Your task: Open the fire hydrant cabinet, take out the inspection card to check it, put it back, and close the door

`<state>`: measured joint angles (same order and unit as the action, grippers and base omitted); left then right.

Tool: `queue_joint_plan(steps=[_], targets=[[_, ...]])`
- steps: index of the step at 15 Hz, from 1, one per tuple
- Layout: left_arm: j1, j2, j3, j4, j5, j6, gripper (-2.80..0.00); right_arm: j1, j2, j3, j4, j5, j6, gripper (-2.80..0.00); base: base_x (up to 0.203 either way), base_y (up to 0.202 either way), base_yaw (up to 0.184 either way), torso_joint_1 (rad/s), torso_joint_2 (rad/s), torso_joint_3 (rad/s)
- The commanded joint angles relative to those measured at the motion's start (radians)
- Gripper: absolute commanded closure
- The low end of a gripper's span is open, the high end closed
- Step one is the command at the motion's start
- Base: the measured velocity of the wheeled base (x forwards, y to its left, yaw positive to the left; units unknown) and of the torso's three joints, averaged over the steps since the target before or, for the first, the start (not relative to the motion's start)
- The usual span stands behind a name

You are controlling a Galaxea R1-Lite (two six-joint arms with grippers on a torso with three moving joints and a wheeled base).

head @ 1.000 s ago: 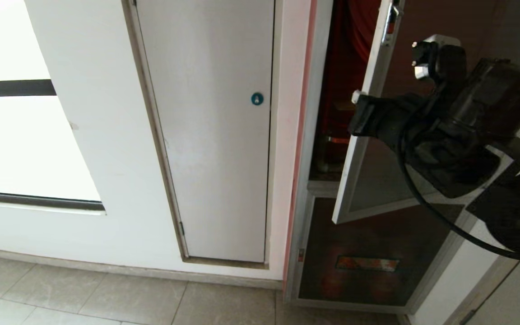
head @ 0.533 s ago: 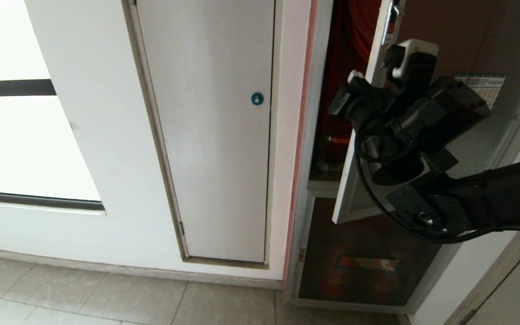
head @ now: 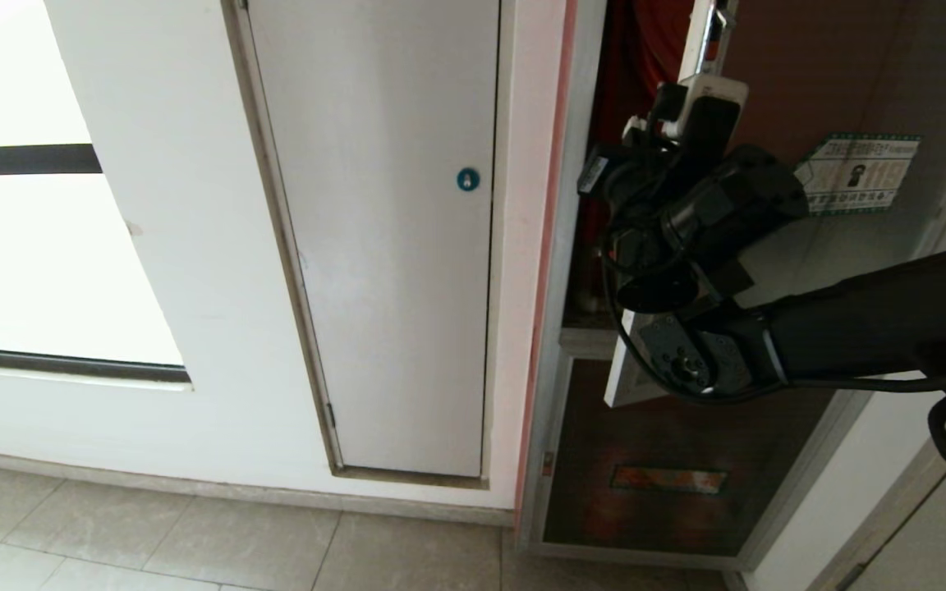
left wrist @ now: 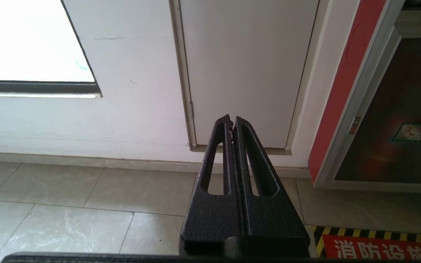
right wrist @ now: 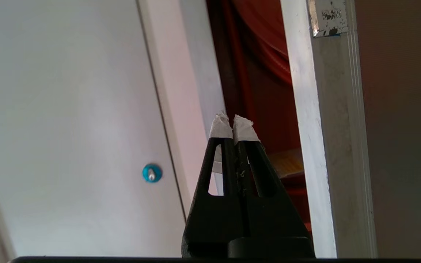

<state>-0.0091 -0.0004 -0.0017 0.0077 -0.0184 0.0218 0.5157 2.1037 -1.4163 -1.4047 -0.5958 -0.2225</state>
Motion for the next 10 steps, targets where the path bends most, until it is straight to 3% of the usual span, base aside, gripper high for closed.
queue_joint_plan(steps=[1,6,10], targets=[[0.0,-0.001,0.0,0.0,0.0,0.001,0.0,-0.001,0.033,-0.051,-0.004,-0.016,-0.003,0.0,0.0,0.0,0.0,0.0,0.0,0.0],[0.0,-0.001,0.0,0.0,0.0,0.001,0.0,-0.002,0.083,-0.183,0.053,-0.102,-0.016,0.0,0.0,0.0,0.0,0.0,0.0,0.0],[0.0,-0.001,0.0,0.0,0.0,0.001,0.0,-0.002,0.126,-0.241,0.061,-0.101,-0.06,0.0,0.0,0.0,0.0,0.0,0.0,0.0]])
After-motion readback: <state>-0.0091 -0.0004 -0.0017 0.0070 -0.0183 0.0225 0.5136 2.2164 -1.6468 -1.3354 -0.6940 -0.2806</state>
